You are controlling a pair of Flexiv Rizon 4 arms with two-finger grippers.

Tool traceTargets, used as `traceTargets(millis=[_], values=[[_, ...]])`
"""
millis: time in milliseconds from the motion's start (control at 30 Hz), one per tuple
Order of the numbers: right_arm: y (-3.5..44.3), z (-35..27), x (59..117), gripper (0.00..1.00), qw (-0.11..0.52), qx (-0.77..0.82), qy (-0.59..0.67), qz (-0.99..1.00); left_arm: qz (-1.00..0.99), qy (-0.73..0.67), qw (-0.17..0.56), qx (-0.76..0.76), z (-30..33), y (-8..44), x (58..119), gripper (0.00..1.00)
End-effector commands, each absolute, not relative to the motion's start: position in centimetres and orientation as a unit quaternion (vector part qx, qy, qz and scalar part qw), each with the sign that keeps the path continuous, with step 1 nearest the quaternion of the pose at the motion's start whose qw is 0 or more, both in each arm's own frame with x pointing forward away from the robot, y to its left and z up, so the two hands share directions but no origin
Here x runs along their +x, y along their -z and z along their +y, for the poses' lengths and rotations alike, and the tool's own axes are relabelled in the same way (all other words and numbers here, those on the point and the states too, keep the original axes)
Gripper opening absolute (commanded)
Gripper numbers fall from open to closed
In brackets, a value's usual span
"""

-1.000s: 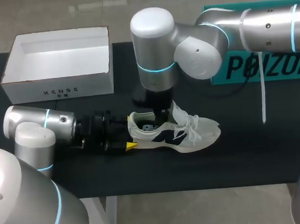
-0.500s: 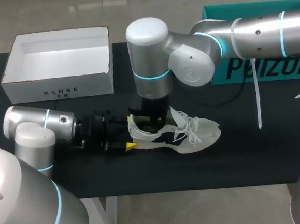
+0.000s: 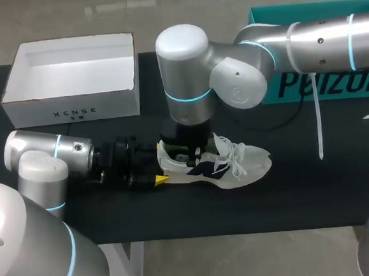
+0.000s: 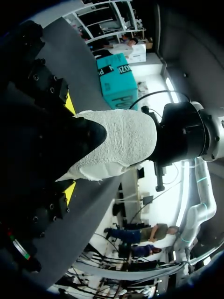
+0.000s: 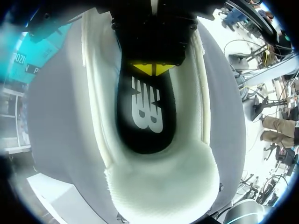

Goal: Take the shoe out of the shoebox, open the shoe tongue, remove and reinsert the insole, then place the shoe into the shoebox

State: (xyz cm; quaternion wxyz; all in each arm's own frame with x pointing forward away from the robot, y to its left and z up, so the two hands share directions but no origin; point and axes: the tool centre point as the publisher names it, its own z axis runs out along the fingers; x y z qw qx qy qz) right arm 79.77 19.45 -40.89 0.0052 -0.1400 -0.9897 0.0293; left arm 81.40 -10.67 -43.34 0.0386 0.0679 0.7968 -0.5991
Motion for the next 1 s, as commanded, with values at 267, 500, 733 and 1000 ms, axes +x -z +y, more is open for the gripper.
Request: traceTargets(millis=[267, 500, 733, 1000], values=[[39.3, 19.2, 80.1, 0.0, 0.001, -0.15, -0.024, -0.988, 0.797, 0.599, 0.038, 0.068, -10.6, 43.5, 81.4, 0.0], [37.9, 18.7, 80.7, 0.0, -0.004, -0.164, -0.017, -0.986, 0.797, 0.599, 0.038, 0.068, -10.6, 43.5, 81.4, 0.0], [36.6, 18.0, 81.3, 0.0, -0.017, -0.174, -0.013, -0.984, 0.797, 0.599, 0.038, 0.068, -10.6, 43.5, 81.4, 0.0], [36.7, 19.0, 80.9, 0.0, -0.017, -0.166, -0.017, -0.986, 0.797, 0.599, 0.038, 0.068, -10.6, 43.5, 81.4, 0.0]])
